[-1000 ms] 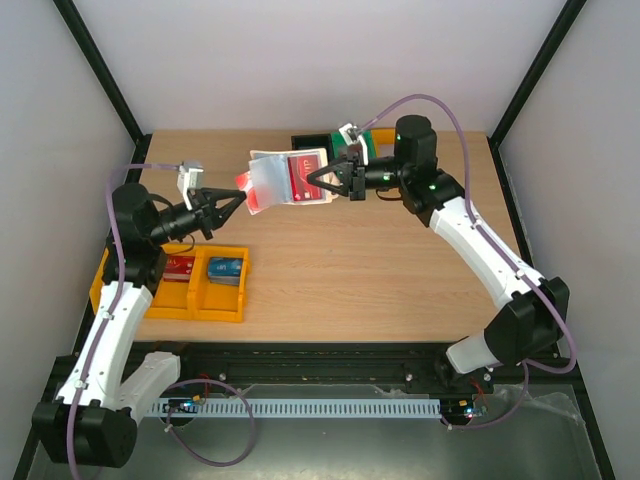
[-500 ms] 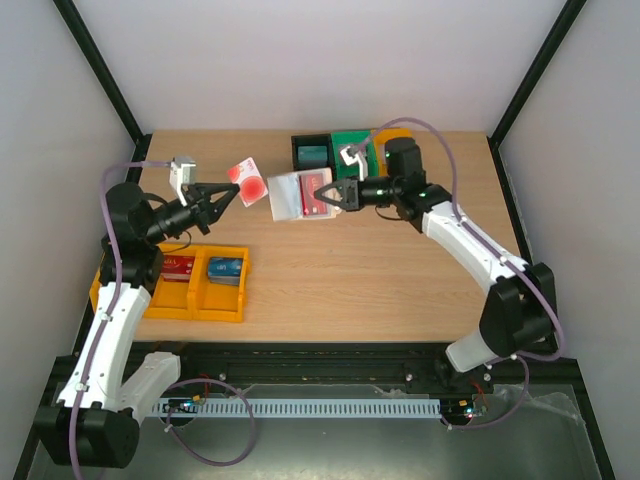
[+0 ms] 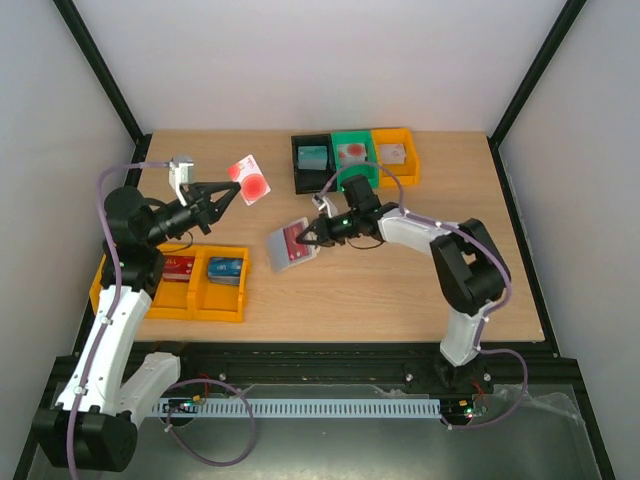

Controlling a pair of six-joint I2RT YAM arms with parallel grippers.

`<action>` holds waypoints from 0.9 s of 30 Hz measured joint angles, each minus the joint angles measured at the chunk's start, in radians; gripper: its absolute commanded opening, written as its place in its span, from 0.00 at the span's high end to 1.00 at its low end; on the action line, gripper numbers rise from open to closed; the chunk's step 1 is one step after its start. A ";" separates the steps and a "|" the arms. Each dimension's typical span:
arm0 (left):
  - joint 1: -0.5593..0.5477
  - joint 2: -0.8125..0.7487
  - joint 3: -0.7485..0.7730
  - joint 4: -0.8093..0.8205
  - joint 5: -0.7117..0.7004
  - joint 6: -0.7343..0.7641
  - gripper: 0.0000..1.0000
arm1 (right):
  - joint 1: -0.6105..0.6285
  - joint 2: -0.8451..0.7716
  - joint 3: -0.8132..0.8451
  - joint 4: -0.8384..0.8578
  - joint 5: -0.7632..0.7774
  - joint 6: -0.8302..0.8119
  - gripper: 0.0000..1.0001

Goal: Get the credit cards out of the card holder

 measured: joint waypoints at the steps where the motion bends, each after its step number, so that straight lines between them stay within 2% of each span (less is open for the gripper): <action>1: -0.002 -0.002 0.000 0.000 -0.002 -0.001 0.98 | -0.002 0.026 0.001 -0.024 0.008 -0.008 0.96; 2: -0.004 -0.002 -0.001 0.000 -0.003 -0.002 0.98 | -0.006 0.055 0.001 -0.056 0.019 -0.018 0.90; 3: -0.005 -0.003 -0.001 0.001 -0.006 -0.004 0.98 | -0.011 0.081 0.001 -0.088 0.033 -0.026 0.81; 4: -0.006 -0.003 -0.001 0.002 -0.008 -0.007 0.98 | -0.017 0.105 0.001 -0.125 0.052 -0.039 0.68; 5: -0.006 -0.003 -0.001 0.003 -0.010 -0.010 0.98 | -0.023 0.118 0.000 -0.153 0.069 -0.038 0.60; 8: -0.010 -0.005 -0.004 0.016 -0.018 -0.024 0.98 | -0.056 0.131 0.001 -0.246 0.161 -0.061 0.43; 11: -0.016 -0.007 -0.005 0.027 -0.021 -0.040 0.98 | -0.094 0.111 0.015 -0.322 0.270 -0.085 0.20; 13: -0.018 -0.008 -0.004 0.040 -0.022 -0.051 0.98 | -0.110 0.084 0.039 -0.373 0.360 -0.100 0.08; 15: -0.022 -0.008 -0.004 0.057 -0.022 -0.066 0.98 | -0.121 0.032 0.089 -0.429 0.462 -0.134 0.01; 18: -0.028 -0.008 -0.004 0.092 -0.022 -0.096 0.98 | -0.119 -0.105 0.165 -0.446 0.561 -0.185 0.01; 21: -0.031 -0.008 0.000 0.145 -0.022 -0.134 0.98 | -0.119 -0.291 0.188 -0.375 0.533 -0.228 0.01; 24: -0.036 -0.003 0.018 0.214 -0.023 -0.174 0.98 | -0.103 -0.497 0.148 -0.097 0.375 -0.195 0.01; 27: -0.047 0.006 0.048 0.316 -0.025 -0.226 0.98 | -0.034 -0.584 0.092 0.252 0.238 -0.055 0.01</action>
